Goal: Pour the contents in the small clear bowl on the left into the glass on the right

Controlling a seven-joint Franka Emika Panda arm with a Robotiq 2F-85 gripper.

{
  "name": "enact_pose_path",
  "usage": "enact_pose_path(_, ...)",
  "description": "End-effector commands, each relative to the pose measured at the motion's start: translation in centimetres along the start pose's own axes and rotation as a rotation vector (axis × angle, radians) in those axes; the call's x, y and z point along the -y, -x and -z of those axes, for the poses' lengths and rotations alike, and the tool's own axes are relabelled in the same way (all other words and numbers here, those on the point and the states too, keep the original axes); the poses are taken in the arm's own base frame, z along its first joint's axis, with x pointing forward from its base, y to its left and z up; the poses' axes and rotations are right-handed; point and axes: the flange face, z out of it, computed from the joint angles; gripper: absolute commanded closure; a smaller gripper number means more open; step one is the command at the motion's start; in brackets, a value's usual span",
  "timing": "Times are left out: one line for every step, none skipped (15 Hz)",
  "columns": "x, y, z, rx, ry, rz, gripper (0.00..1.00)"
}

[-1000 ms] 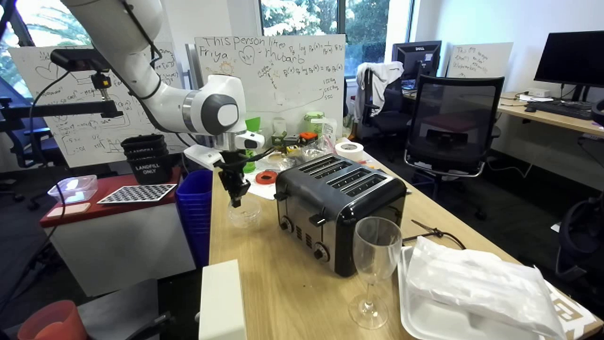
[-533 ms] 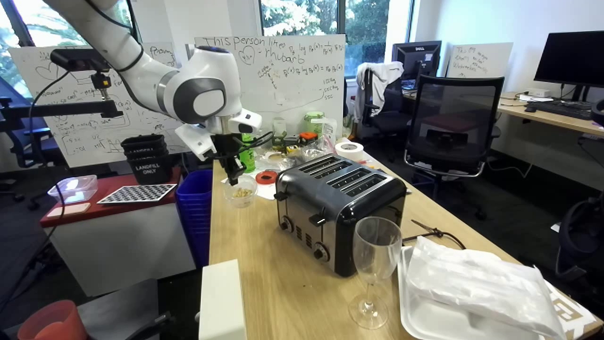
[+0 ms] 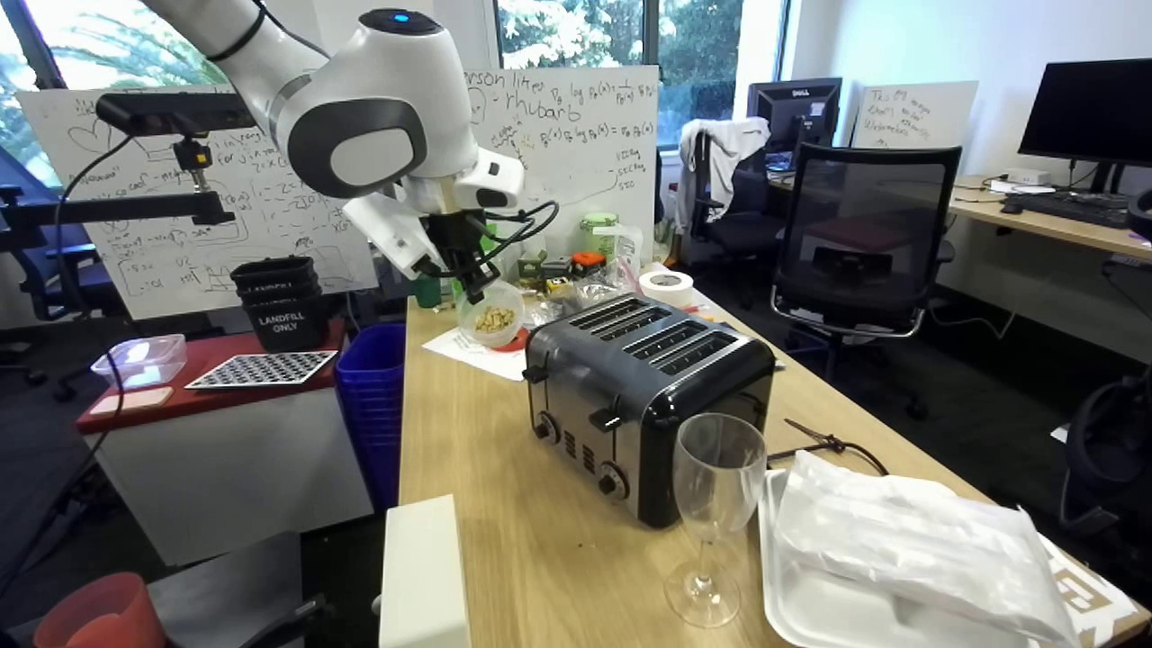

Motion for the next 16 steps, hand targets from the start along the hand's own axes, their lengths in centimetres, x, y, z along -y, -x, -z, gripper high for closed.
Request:
enact_pose_path(-1.3,0.3,2.6,-0.042,-0.039,0.054,0.98)
enact_pose_path(-1.4,0.2,3.7,-0.056,-0.057,0.076,0.98)
enact_pose_path(-1.7,-0.1,4.6,-0.071,-0.075,0.09,0.98)
enact_pose_path(-2.2,-0.2,5.6,-0.086,-0.078,0.095,0.98)
enact_pose_path(-2.8,-0.5,6.5,-0.094,-0.087,0.107,0.98)
enact_pose_path(-3.4,-0.7,7.4,-0.099,-0.096,0.12,0.98)
enact_pose_path(-2.7,-1.2,6.4,-0.108,-0.069,0.092,0.93)
enact_pose_path(-3.2,-1.3,7.2,-0.11,-0.074,0.101,0.93)
enact_pose_path(-3.4,-1.2,7.5,-0.109,-0.078,0.106,0.93)
enact_pose_path(-3.4,-1.1,7.5,-0.107,-0.078,0.108,0.93)
enact_pose_path(-3.3,-1.0,7.4,-0.104,-0.078,0.11,0.93)
enact_pose_path(-3.2,-0.9,7.3,-0.101,-0.079,0.113,0.93)
enact_pose_path(-3.2,-0.9,7.3,-0.101,-0.079,0.112,0.93)
enact_pose_path(-3.2,-0.9,7.3,-0.101,-0.079,0.112,0.93)
enact_pose_path(-3.2,-0.9,7.3,-0.101,-0.079,0.112,0.93)
enact_pose_path(-3.2,-0.9,7.3,-0.101,-0.079,0.112,0.93)
